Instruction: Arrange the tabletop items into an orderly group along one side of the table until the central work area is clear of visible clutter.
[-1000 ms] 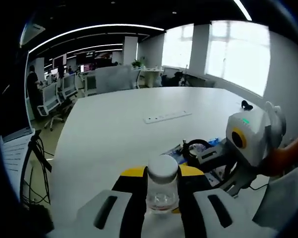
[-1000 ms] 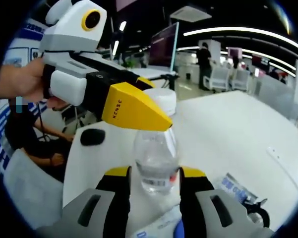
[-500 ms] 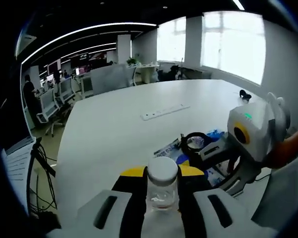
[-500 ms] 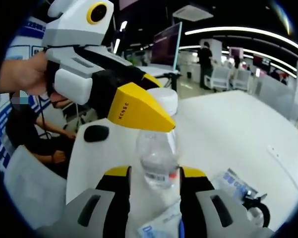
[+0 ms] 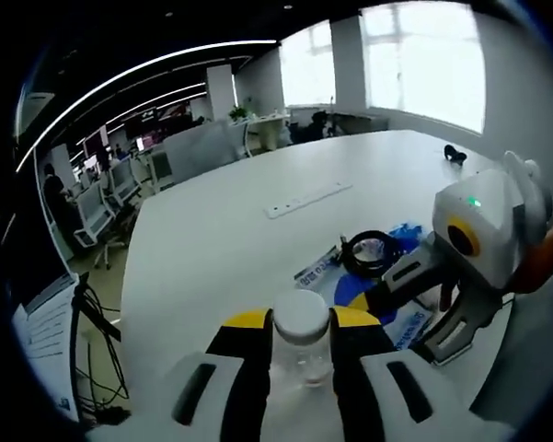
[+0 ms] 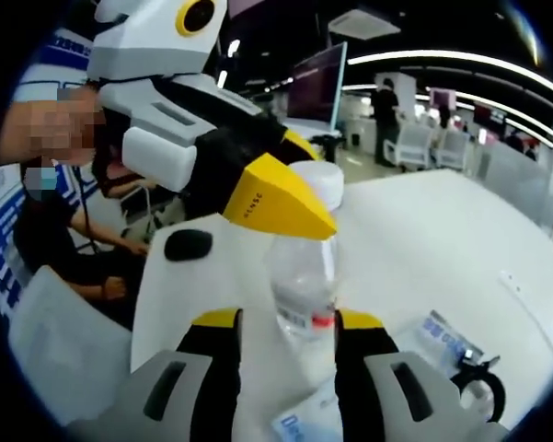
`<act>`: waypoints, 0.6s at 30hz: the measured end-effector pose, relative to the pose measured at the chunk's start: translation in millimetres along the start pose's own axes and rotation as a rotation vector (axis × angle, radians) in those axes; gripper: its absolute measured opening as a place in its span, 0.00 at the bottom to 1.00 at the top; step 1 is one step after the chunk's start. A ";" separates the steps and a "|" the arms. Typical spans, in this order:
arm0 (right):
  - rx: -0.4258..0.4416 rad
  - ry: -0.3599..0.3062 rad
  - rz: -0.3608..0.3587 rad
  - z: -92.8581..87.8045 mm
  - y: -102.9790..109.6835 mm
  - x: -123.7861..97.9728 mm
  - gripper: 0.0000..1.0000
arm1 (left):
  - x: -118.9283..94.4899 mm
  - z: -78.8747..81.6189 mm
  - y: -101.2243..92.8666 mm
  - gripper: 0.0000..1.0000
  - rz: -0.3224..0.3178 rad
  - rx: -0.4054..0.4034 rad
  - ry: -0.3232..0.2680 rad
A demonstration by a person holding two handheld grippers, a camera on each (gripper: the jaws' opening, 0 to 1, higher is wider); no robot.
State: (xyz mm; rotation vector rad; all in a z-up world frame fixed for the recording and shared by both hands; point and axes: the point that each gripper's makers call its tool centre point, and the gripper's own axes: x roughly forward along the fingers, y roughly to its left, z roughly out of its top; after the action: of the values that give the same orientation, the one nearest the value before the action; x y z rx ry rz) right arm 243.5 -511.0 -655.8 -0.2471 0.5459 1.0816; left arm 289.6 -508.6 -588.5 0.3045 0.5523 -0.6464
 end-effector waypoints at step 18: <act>-0.004 -0.014 0.022 5.7 20.7 -0.7 0.34 | -11.6 -6.8 4.7 0.27 0.054 0.136 0.050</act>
State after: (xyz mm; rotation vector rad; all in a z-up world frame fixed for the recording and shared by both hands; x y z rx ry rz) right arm 226.6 -499.5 -649.2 -0.2375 0.5354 1.1048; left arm 282.3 -496.4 -586.9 0.4629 0.5470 -0.6270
